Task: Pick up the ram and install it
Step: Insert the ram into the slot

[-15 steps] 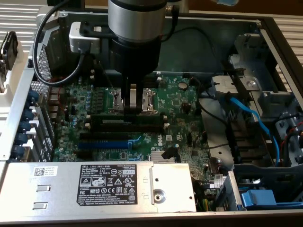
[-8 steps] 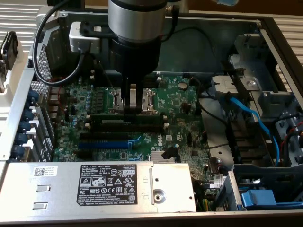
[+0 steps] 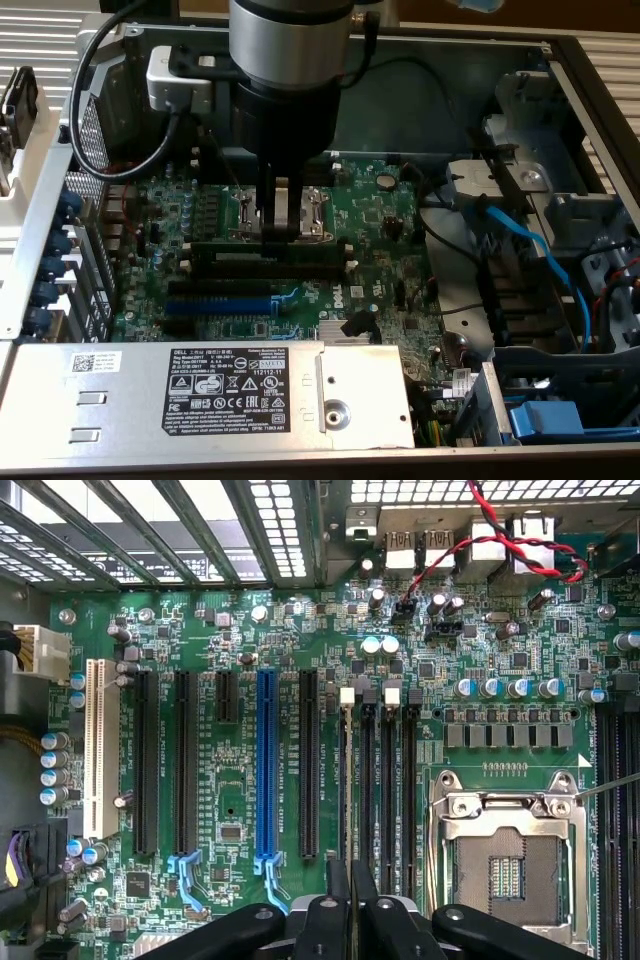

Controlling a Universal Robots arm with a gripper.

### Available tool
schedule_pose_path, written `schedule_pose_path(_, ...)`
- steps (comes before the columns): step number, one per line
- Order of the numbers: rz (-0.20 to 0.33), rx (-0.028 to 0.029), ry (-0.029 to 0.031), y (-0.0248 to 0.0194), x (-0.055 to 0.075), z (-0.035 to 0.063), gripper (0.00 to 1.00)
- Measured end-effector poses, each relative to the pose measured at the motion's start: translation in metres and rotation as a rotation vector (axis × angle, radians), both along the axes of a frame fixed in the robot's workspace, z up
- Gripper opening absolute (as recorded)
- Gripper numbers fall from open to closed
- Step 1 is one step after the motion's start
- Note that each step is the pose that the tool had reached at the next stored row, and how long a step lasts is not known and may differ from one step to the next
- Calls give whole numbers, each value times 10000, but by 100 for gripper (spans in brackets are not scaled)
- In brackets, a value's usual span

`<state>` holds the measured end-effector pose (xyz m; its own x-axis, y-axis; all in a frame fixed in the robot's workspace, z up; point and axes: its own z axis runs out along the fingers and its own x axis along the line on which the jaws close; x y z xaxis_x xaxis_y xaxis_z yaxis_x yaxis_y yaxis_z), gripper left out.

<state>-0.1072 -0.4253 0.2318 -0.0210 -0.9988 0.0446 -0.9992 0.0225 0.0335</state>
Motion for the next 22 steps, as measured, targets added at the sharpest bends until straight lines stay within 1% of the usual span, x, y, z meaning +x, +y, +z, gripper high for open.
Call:
schedule_pose_path(2, 2, -21, -1, 0, 0, 1, 13)
schedule_pose_path(9, 4, -40, -1, 0, 3, 9, 13)
schedule_pose_path(22, 5, -111, 0, 0, 7, 13, 13)
